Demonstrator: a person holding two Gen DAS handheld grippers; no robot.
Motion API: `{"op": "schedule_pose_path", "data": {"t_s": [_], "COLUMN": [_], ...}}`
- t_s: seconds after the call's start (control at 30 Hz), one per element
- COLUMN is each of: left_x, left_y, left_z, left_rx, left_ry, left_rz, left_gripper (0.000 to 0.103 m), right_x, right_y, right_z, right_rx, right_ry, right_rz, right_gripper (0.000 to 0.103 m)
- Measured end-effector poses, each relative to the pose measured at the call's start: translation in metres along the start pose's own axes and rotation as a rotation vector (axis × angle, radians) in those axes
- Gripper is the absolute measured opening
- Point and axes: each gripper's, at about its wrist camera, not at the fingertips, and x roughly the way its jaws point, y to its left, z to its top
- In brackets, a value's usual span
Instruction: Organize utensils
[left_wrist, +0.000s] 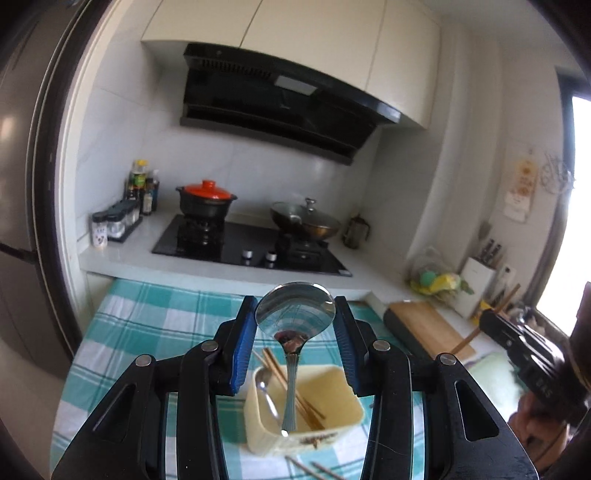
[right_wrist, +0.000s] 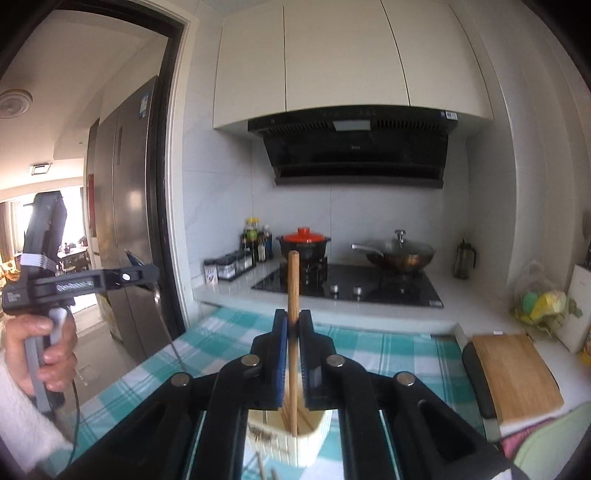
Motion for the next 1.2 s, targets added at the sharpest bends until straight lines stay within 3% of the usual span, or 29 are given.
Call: {"op": "schedule_pose_path", "data": {"t_s": [0.13,0.33,0.47,0.53,0.57,0.63,0.77,0.87,1.0,1.1,1.2], "left_x": [0.054,0.123,0.145,0.150,0.147,0.136,0.097,0.054,0.012,-0.006,-0.014], "left_y": [0.008,0.021,0.024,0.026,0.027,0.031,0.038,0.045,0.051,0.047,0.033], "left_z": [-0.015,-0.055,-0.075,-0.079,-0.079,-0.077,-0.083,-0.117,-0.190,-0.246,-0.281], "left_rx": [-0.025,-0.025,-0.019,-0.036,-0.054,-0.081,-0.040,-0.018,-0.051,-0.103,-0.167], "left_ry": [0.099,0.316,0.395,0.428,0.430,0.423,0.426,0.462,0.539,0.595,0.600], "left_rz": [0.041,0.085,0.118,0.128,0.124,0.115,0.134,0.132,0.128,0.166,0.172], "left_gripper": [0.042,0.042,0.043,0.044,0.045,0.062,0.071,0.080,0.082,0.082,0.082], "right_x": [0.047,0.124,0.157,0.160,0.158,0.146,0.111,0.075,0.022,-0.012,-0.032], "right_y": [0.001,-0.012,-0.015,-0.017,-0.019,-0.023,-0.034,-0.044,-0.057,-0.074,-0.083], "right_z": [-0.011,-0.048,-0.071,-0.077,-0.080,-0.078,-0.081,-0.102,-0.168,-0.239,-0.284], "right_rx": [-0.021,0.024,0.044,0.056,0.067,0.111,0.143,0.122,0.057,0.048,0.021], "right_ry": [0.056,0.340,0.472,0.470,0.464,0.423,0.390,0.415,0.498,0.616,0.685], "right_rz": [-0.005,0.000,-0.012,-0.022,-0.020,-0.026,-0.024,-0.035,-0.126,-0.242,-0.336], "right_gripper": [0.006,0.006,0.007,0.012,0.028,0.046,0.046,0.046,0.049,0.049,0.049]}}
